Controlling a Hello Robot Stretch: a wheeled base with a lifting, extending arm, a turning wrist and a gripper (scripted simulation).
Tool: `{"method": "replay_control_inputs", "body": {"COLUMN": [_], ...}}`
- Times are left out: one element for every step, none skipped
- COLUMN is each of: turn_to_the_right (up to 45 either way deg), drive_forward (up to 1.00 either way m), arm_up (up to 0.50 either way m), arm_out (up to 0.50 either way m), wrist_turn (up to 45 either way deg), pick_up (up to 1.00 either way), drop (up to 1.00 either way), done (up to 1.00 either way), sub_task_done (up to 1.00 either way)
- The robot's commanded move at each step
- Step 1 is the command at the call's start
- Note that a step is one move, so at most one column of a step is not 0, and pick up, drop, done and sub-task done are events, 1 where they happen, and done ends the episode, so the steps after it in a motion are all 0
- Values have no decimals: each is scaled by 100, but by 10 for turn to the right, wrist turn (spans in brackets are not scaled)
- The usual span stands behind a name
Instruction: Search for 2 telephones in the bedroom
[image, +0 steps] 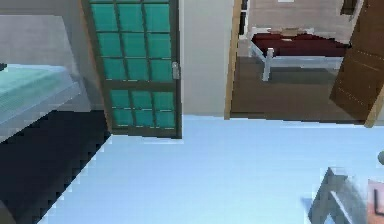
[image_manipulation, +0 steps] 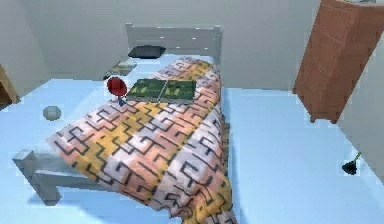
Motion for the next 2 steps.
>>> {"method": "replay_control_inputs", "body": {"turn_to_the_right": [0,-450], "drive_forward": [80,0], "arm_up": [0,0], "arm_out": [0,0], "wrist_turn": [0,0], "pick_up": [0,0], "drop": [0,0], "done": [0,0], "sub_task_done": [0,0]}}
